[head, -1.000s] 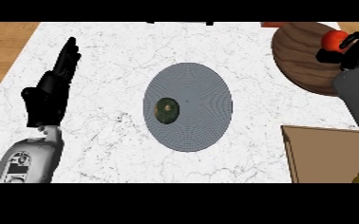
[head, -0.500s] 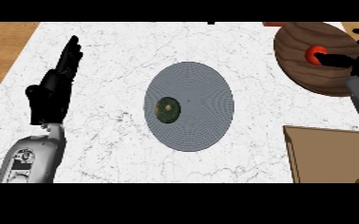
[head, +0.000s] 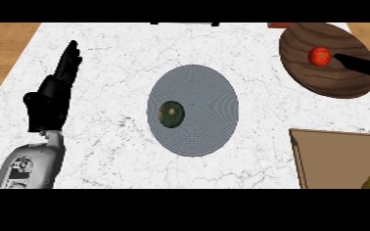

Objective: Pick the tomato from the placemat and place it in the bowl

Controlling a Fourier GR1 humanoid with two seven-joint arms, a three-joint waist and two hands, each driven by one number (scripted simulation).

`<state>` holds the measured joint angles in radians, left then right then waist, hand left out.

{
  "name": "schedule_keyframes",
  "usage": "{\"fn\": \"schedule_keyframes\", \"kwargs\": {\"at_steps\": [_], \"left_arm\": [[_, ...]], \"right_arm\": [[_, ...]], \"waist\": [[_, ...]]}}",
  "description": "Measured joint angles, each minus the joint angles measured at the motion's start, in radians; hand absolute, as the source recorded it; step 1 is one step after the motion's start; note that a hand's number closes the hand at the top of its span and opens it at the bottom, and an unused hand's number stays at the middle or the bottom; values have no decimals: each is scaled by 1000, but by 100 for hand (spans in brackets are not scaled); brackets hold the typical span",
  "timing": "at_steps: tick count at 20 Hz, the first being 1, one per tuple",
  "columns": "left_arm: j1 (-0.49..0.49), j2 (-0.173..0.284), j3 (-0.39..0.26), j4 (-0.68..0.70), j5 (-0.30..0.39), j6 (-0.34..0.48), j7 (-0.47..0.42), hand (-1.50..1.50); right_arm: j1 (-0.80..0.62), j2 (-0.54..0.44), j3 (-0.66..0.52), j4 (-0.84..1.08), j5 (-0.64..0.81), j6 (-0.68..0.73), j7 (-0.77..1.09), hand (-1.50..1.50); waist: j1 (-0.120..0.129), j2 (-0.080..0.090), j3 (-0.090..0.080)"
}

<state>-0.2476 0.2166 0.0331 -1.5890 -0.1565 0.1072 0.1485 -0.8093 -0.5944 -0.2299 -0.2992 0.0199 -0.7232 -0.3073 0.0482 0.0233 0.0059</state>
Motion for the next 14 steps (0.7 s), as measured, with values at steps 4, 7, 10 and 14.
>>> {"fn": "schedule_keyframes", "kwargs": {"at_steps": [4,7,10,14], "left_arm": [[8,-3,4,0,-7,4,8,0],[21,4,13,-21,-4,-2,25,0],[-1,7,31,3,-5,1,34,0],[21,0,29,-6,-19,4,28,0]], "right_arm": [[37,-12,-72,1,-67,86,-93,-150],[89,-8,-111,-34,-113,147,-147,-150],[162,3,-140,-81,-158,231,-205,-150],[267,18,-132,-201,-188,304,-205,-150]], "waist": [[-16,-8,-2],[-30,-15,-3],[-44,-20,-5],[-53,-25,-6]]}}
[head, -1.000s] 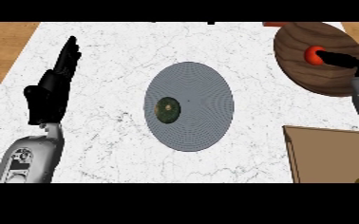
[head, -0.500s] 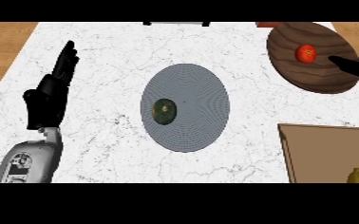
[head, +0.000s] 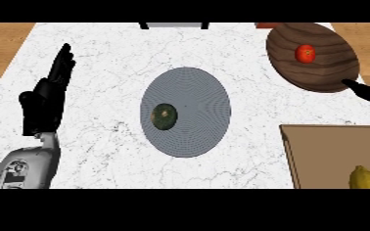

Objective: Pick the tomato from the placemat and place it in the bowl

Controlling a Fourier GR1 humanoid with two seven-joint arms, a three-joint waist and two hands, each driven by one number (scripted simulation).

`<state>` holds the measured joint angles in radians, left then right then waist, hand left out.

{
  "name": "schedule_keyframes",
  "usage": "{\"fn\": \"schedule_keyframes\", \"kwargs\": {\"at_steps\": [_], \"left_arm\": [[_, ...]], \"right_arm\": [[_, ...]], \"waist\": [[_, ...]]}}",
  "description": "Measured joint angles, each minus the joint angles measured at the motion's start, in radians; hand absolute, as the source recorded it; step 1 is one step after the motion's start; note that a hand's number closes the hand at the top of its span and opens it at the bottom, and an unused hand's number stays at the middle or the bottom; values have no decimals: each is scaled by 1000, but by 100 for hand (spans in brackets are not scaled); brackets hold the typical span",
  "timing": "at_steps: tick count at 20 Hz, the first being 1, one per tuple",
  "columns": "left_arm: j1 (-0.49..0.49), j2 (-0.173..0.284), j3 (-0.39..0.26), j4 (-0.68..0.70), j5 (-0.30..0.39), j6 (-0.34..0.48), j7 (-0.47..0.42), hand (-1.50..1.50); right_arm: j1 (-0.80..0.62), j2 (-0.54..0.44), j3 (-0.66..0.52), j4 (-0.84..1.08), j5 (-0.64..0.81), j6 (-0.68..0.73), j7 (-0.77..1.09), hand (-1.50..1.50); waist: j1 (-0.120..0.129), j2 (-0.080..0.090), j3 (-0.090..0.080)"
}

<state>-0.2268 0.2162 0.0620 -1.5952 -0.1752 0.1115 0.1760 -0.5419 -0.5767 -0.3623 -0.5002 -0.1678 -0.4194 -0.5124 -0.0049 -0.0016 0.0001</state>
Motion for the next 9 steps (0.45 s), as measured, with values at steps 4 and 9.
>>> {"fn": "schedule_keyframes", "kwargs": {"at_steps": [4,9], "left_arm": [[17,-14,-10,-25,-16,5,12,0],[19,-18,-2,-33,-16,-7,18,0]], "right_arm": [[126,39,13,-147,-26,41,-5,-150],[271,97,43,-355,-28,20,25,-150]], "waist": [[-4,-2,-1],[-3,-1,-1]]}}
